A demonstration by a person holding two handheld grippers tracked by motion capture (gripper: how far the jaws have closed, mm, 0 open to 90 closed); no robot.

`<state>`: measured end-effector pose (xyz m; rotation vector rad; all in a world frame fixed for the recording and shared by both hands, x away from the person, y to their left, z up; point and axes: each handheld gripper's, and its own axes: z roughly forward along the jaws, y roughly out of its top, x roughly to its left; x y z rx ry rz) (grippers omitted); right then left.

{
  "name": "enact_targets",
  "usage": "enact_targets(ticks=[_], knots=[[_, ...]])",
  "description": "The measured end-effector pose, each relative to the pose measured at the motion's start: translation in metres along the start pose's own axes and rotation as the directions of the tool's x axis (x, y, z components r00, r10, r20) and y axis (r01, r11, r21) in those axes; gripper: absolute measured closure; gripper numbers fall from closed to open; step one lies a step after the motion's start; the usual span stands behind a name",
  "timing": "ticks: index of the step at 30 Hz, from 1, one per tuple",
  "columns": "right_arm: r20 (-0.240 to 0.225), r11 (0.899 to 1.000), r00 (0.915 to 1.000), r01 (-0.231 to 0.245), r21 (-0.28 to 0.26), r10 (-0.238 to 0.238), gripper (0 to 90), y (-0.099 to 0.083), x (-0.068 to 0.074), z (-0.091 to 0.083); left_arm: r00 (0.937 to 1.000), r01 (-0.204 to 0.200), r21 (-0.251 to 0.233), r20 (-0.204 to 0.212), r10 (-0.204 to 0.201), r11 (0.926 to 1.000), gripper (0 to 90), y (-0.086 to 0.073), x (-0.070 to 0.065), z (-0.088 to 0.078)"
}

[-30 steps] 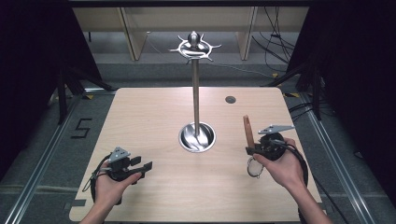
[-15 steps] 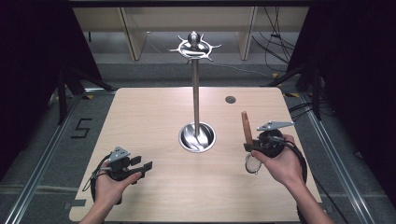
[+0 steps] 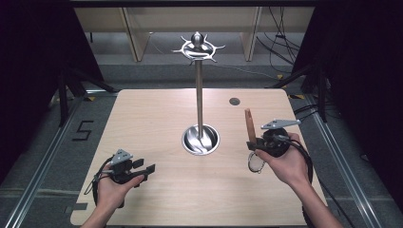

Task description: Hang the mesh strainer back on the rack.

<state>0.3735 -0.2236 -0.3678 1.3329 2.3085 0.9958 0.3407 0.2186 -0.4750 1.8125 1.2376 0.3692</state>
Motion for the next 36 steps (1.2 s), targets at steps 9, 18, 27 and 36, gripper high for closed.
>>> enact_targets(ticks=[9,18,27,36], knots=[[0.007,0.999,0.9989,0.046,-0.021,-0.046,69.3,0.006,0.005,0.002,1.0,-0.004,-0.005,-0.002,0.004,1.0,42.4,0.001,0.0,-0.002],[0.01,0.996,0.9969,0.078,-0.042,-0.078,69.3,0.014,0.008,0.0,0.9999,0.012,-0.006,0.0,-0.012,0.9999,42.3,0.0,0.0,0.0],[0.013,0.992,0.9955,0.094,-0.08,-0.094,69.3,0.025,0.01,-0.002,0.9999,0.009,-0.006,0.009,-0.009,0.9999,42.3,0.0,0.001,-0.001],[0.022,0.986,0.993,0.118,-0.119,-0.116,69.3,0.036,0.012,-0.005,1.0,0.006,-0.01,0.006,-0.006,0.9999,42.3,0.001,0.001,-0.002]])
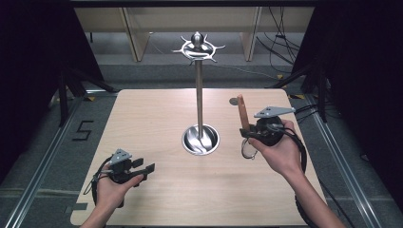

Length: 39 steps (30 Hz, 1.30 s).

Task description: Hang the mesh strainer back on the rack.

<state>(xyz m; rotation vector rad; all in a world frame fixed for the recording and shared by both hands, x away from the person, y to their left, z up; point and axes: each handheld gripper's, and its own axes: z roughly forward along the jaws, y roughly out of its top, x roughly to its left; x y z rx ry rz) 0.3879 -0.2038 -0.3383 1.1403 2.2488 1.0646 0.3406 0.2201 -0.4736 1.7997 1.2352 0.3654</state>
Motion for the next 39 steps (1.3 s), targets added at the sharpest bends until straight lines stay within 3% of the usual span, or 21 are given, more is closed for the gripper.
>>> enact_targets(ticks=[3,5,10,15,16,17,18,28,29,32,34,35,36,38,39], knots=[[-0.001,1.0,0.9999,-0.013,0.011,0.013,69.3,0.003,0.001,-0.001,1.0,0.004,-0.004,0.002,-0.004,1.0,42.3,0.0,0.0,0.0],[-0.001,1.0,1.0,0.008,0.001,-0.008,69.3,0.005,0.0,-0.001,1.0,0.004,-0.008,0.004,-0.004,1.0,42.3,0.0,0.0,0.0],[-0.001,1.0,1.0,-0.004,-0.002,0.004,69.3,0.01,0.002,-0.002,1.0,0.007,-0.006,0.003,-0.007,1.0,42.3,0.0,0.001,0.0],[0.002,1.0,0.9998,0.019,-0.013,-0.019,69.3,0.016,0.001,-0.004,1.0,0.008,-0.004,0.003,-0.008,1.0,42.3,0.0,0.001,0.0],[0.006,1.0,1.0,0.003,-0.026,-0.002,69.3,0.018,0.003,-0.004,1.0,0.007,-0.004,0.003,-0.007,1.0,42.3,0.0,0.001,0.0],[0.007,0.999,0.9995,0.03,-0.025,-0.03,69.3,0.019,0.001,-0.005,1.0,0.008,-0.005,0.003,-0.008,1.0,42.3,0.0,0.001,0.0],[0.007,1.0,1.0,0.005,-0.029,-0.005,69.3,0.02,0.003,-0.006,1.0,0.008,-0.005,0.003,-0.008,1.0,42.3,0.0,0.001,0.0],[0.002,0.999,0.9997,0.024,-0.036,-0.024,69.3,0.032,0.006,-0.006,1.0,0.006,-0.014,0.0,-0.006,0.9999,42.3,0.0,0.001,-0.001],[0.008,0.998,0.9999,0.012,-0.057,-0.012,69.3,0.032,0.007,-0.005,1.0,0.007,-0.014,0.001,-0.007,0.9999,42.3,0.0,0.001,-0.001],[-0.004,0.999,1.0,0.008,-0.04,-0.008,69.3,0.036,0.007,-0.007,1.0,0.004,-0.012,0.002,-0.004,0.9999,42.2,0.0,0.001,-0.001],[0.01,0.997,0.9994,0.033,-0.074,-0.032,69.3,0.037,0.006,-0.005,1.0,0.004,-0.006,0.003,-0.004,1.0,42.2,0.0,0.001,-0.001],[0.0,0.999,0.9999,0.016,-0.052,-0.016,69.3,0.038,0.007,-0.007,1.0,0.002,-0.005,0.001,-0.002,1.0,42.2,0.0,0.001,-0.001],[0.001,0.998,0.9995,0.03,-0.054,-0.03,69.3,0.039,0.006,-0.007,1.0,0.003,-0.007,-0.001,-0.003,1.0,42.1,0.0,0.001,-0.001],[0.006,0.998,1.0,0.0,-0.06,0.0,69.3,0.04,0.008,-0.006,1.0,0.007,-0.009,-0.001,-0.007,0.9999,42.0,0.0,0.001,0.0],[0.008,0.998,0.9999,0.012,-0.067,-0.012,69.3,0.04,0.008,-0.005,1.0,0.008,-0.006,0.0,-0.008,0.9999,41.9,0.0,0.001,0.0]])
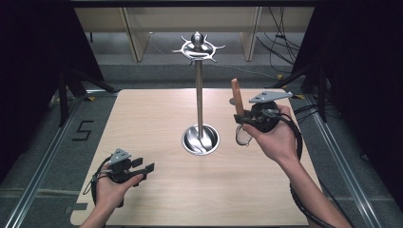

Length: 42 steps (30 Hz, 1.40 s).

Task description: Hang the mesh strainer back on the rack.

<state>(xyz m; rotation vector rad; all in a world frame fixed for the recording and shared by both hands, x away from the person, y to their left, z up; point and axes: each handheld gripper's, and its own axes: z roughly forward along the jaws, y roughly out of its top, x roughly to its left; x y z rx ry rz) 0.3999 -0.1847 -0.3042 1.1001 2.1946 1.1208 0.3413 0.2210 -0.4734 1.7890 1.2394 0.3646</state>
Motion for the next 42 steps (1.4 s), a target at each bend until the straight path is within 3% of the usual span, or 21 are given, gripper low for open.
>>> enact_targets(ticks=[2,10,12,13,19,23,24,25,27,30,31,32,36,38,39,42], knots=[[-0.012,1.0,0.9998,0.019,0.015,-0.018,69.3,0.002,-0.001,0.0,1.0,0.005,-0.005,-0.002,-0.005,1.0,41.8,0.0,0.0,0.001],[-0.013,1.0,0.9999,-0.01,0.012,0.01,69.3,0.011,0.002,-0.003,1.0,0.001,-0.008,0.005,-0.001,1.0,41.6,0.0,0.0,0.0],[-0.011,1.0,0.9997,0.022,-0.002,-0.022,69.3,0.012,0.002,-0.001,1.0,0.003,-0.008,0.0,-0.003,1.0,41.5,0.001,0.001,0.0],[-0.015,1.0,0.9999,0.004,0.006,-0.004,69.3,0.013,0.004,-0.001,1.0,0.0,-0.01,0.0,0.0,0.9999,41.4,0.001,0.0,-0.001],[-0.018,1.0,0.9998,0.013,0.003,-0.013,69.3,0.015,0.007,0.0,1.0,0.004,-0.015,0.003,-0.004,0.9999,41.3,0.002,0.001,-0.001],[-0.019,0.999,0.9995,0.024,-0.022,-0.024,69.3,0.018,0.007,0.001,1.0,-0.002,-0.008,0.0,0.002,1.0,41.3,0.001,0.001,0.0],[-0.016,0.999,0.9999,0.001,-0.033,-0.001,69.3,0.018,0.009,0.001,1.0,-0.002,-0.007,0.003,0.002,1.0,41.3,0.002,0.001,0.0],[-0.023,1.0,0.9995,0.022,-0.015,-0.022,69.3,0.02,0.007,-0.001,1.0,-0.001,-0.008,0.003,0.001,1.0,41.3,0.002,0.001,0.0],[-0.017,0.999,0.9996,0.022,-0.04,-0.022,69.3,0.021,0.007,-0.001,1.0,0.001,-0.009,0.002,-0.001,1.0,41.3,0.002,0.001,0.0],[-0.022,0.999,0.9997,0.009,-0.033,-0.01,69.3,0.025,0.008,-0.004,1.0,-0.001,-0.009,0.001,0.001,1.0,41.2,0.001,0.001,0.0],[-0.023,0.999,0.9993,0.03,-0.044,-0.031,69.3,0.026,0.006,-0.003,1.0,0.0,-0.008,0.001,0.0,1.0,41.3,0.001,0.001,0.0],[-0.02,0.999,0.9998,0.008,-0.039,-0.009,69.3,0.028,0.008,-0.004,1.0,0.001,-0.009,0.0,-0.001,1.0,41.2,0.001,0.001,0.0],[-0.018,0.998,0.9994,0.027,-0.049,-0.028,69.3,0.032,0.007,-0.006,1.0,-0.003,-0.007,0.002,0.003,1.0,41.2,0.001,0.001,0.0],[-0.025,0.999,0.9996,0.012,-0.051,-0.013,69.3,0.035,0.009,-0.007,1.0,-0.002,-0.005,0.001,0.002,1.0,41.1,0.001,0.001,0.0],[-0.017,0.997,0.9989,0.042,-0.063,-0.043,69.3,0.035,0.007,-0.007,1.0,-0.001,-0.005,0.001,0.001,1.0,41.1,0.001,0.001,0.0],[-0.026,0.998,0.9995,0.015,-0.065,-0.016,69.3,0.038,0.01,-0.008,1.0,0.001,-0.007,0.002,-0.001,1.0,41.1,0.001,0.001,0.0]])
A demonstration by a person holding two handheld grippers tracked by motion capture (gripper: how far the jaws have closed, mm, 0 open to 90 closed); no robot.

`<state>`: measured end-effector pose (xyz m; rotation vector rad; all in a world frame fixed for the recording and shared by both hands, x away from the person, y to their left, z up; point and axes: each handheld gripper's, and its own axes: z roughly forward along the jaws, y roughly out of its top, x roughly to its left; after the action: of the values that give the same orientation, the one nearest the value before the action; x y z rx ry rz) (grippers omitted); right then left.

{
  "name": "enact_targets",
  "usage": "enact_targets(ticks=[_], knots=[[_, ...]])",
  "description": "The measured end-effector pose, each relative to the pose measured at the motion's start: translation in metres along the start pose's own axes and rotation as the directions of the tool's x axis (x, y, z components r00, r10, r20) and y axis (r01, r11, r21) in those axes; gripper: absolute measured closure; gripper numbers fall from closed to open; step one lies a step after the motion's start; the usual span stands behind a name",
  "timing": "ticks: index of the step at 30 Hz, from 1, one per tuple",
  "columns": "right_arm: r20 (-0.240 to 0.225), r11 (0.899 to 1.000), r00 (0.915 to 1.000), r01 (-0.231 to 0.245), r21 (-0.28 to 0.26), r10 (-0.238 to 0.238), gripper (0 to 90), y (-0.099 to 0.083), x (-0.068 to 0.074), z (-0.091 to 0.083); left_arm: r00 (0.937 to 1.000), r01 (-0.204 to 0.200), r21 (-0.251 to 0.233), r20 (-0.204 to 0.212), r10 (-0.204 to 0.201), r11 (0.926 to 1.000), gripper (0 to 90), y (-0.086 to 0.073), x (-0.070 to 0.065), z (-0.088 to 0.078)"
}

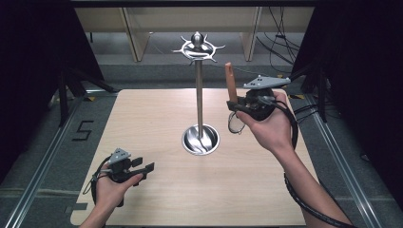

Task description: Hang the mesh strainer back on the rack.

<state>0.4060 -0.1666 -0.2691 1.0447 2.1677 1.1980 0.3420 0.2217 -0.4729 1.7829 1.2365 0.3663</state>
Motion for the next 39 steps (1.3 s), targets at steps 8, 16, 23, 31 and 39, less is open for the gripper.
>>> enact_targets(ticks=[8,16,23,31,39], knots=[[0.005,1.0,0.9996,0.028,-0.01,-0.028,69.3,0.003,0.0,0.001,1.0,-0.003,0.0,-0.002,0.003,1.0,41.1,0.0,0.0,0.0],[0.0,0.999,0.9996,0.03,-0.025,-0.03,69.3,0.008,0.0,0.0,1.0,-0.002,-0.001,-0.001,0.002,1.0,41.1,0.0,0.0,0.0],[-0.004,0.999,0.9998,0.021,-0.035,-0.021,69.3,0.013,0.001,-0.001,1.0,0.009,-0.009,-0.003,-0.009,0.9999,41.1,0.0,0.0,-0.001],[0.001,0.998,0.9998,0.021,-0.054,-0.021,69.3,0.02,0.006,-0.001,1.0,0.009,-0.01,-0.001,-0.009,0.9999,41.1,0.0,0.001,-0.001],[-0.014,0.999,0.9995,0.028,-0.028,-0.029,69.3,0.023,0.008,0.004,0.9999,0.012,-0.015,0.0,-0.012,0.9998,41.2,0.0,0.0,-0.002]])
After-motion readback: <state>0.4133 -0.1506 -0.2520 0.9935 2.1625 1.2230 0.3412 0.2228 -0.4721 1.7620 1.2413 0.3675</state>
